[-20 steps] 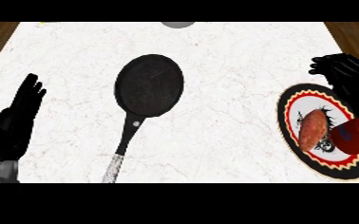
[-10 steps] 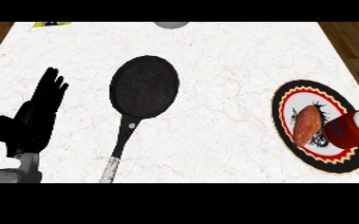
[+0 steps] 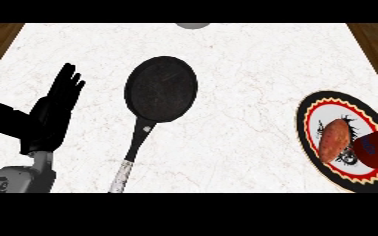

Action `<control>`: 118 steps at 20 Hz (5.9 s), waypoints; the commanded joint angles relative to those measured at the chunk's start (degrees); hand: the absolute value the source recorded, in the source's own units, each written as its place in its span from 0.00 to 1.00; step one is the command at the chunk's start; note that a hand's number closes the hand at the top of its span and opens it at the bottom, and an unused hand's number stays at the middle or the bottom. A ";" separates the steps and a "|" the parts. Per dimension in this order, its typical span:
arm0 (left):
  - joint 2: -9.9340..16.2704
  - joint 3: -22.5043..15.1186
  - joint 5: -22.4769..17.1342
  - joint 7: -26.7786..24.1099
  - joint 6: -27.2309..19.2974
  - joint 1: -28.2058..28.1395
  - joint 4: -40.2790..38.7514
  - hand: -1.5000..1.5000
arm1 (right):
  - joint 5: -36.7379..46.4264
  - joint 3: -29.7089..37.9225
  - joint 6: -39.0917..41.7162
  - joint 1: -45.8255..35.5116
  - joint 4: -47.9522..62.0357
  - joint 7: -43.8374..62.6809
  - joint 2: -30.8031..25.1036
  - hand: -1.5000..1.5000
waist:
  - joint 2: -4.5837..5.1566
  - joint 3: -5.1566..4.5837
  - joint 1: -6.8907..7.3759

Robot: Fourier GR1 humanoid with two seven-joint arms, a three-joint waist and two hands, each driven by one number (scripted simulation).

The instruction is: Pick the can from the plate and place it in the pan

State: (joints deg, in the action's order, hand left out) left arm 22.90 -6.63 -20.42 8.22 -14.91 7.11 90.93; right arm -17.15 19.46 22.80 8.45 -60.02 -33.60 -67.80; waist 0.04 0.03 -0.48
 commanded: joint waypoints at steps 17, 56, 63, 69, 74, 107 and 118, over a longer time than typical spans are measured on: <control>-2.40 0.69 3.26 0.66 0.77 2.26 -1.83 0.50 | 25.51 -20.38 11.17 -8.90 -9.33 11.74 -8.94 0.00 | 0.01 -0.06 0.73; -9.33 6.32 10.44 4.44 5.41 4.20 -1.83 0.50 | 56.14 -17.16 12.11 -9.28 -20.35 25.05 13.83 0.00 | -0.09 -0.03 0.15; -9.55 9.05 9.62 2.33 9.06 -0.12 -0.53 0.50 | 60.74 -17.11 12.50 -15.47 -16.39 27.28 21.19 0.00 | -0.07 -0.04 0.49; -9.34 10.15 10.35 5.68 9.05 5.02 -1.91 0.50 | 64.48 -17.91 9.46 -16.66 -9.16 21.19 23.06 0.00 | -0.02 -0.02 0.48; -10.20 9.46 11.42 6.79 8.49 3.16 0.79 0.50 | 66.58 -19.44 8.12 -18.41 -9.00 19.20 25.40 1.00 | -0.02 -0.01 0.66; -12.08 5.19 12.19 6.64 12.52 6.04 -1.24 0.50 | 92.40 -32.58 -5.36 -49.48 -24.19 74.66 66.64 1.00 | -0.89 -1.27 10.20; -13.65 3.61 12.74 6.63 12.45 9.61 -2.67 0.50 | 96.27 -40.64 -7.50 -67.15 -14.13 106.47 67.75 1.00 | 0.89 -0.54 12.42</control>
State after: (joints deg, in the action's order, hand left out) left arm 9.64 -2.70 -8.09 14.99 -2.18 15.91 88.80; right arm 78.41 -18.56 15.68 -53.72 -77.63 59.16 -0.84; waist 0.51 -0.70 11.59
